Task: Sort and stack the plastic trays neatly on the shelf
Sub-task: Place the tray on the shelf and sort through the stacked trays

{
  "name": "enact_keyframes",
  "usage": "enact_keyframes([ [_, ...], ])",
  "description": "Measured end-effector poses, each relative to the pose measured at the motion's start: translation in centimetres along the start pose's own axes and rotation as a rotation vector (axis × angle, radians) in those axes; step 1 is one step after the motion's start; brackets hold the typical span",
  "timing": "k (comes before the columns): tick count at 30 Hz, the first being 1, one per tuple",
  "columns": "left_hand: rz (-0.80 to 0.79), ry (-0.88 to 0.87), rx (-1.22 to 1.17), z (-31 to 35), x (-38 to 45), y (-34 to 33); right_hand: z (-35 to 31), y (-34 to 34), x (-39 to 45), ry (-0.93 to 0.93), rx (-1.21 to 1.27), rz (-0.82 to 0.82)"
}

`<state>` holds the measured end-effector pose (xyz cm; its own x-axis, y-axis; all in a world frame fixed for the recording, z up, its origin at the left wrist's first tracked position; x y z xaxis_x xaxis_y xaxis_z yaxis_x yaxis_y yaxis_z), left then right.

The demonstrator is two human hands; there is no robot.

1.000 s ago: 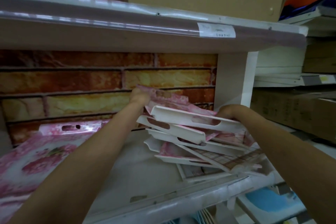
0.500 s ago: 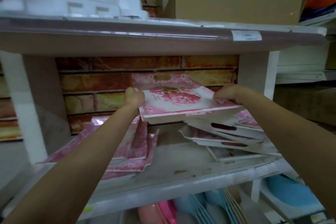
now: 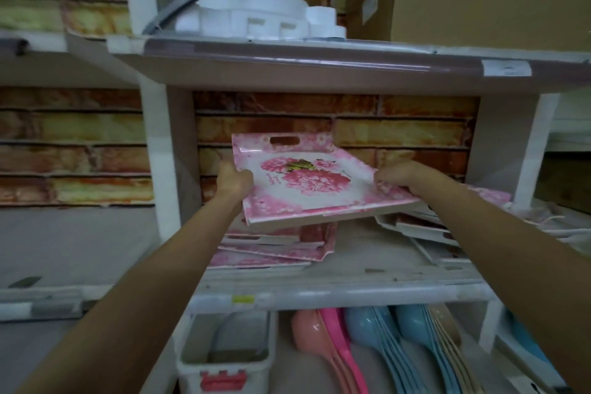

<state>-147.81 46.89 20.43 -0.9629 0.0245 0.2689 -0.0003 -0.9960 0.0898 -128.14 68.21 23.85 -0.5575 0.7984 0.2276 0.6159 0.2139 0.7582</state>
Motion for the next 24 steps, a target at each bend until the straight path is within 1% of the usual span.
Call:
enact_keyframes([
  [4, 0.038, 0.033, 0.049, -2.1, 0.7, 4.3, -2.5, -1.8, -3.3, 0.044, -0.063, -0.015],
  [6, 0.080, 0.030, 0.070, -2.3, 0.2, 6.9, -3.7, -2.8, -4.7, 0.084, -0.042, -0.024],
  [8, 0.118, 0.034, 0.073, -2.4, -0.7, 9.2, -4.7, -3.8, -6.0, 0.087, -0.037, -0.040],
  [12, 0.194, 0.032, 0.052, -3.5, -1.4, 13.4, -6.8, -6.3, -7.9, 0.117, -0.034, -0.108],
  [16, 0.275, 0.051, 0.107, -5.2, -1.8, 18.6, -9.4, -8.9, -10.3, 0.178, -0.041, -0.156],
  [22, 0.326, 0.092, 0.167, -7.4, -2.3, 25.1, -12.2, -12.9, -13.0, 0.225, -0.008, -0.143],
  [24, 0.351, 0.095, 0.196, -8.0, -2.3, 26.7, -12.6, -14.7, -13.5, 0.242, -0.010, -0.176],
])
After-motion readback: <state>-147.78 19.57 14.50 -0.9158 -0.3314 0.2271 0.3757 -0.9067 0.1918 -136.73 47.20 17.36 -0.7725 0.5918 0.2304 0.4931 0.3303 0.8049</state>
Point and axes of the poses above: each hand's wrist, its own x-axis towards the middle knuckle, its own y-axis out of the back of the hand, z = x × y, the point moved 4 cm from there along x, towards the middle knuckle, and after that the axes turned 14 degrees about z, right-handed, at the moved point
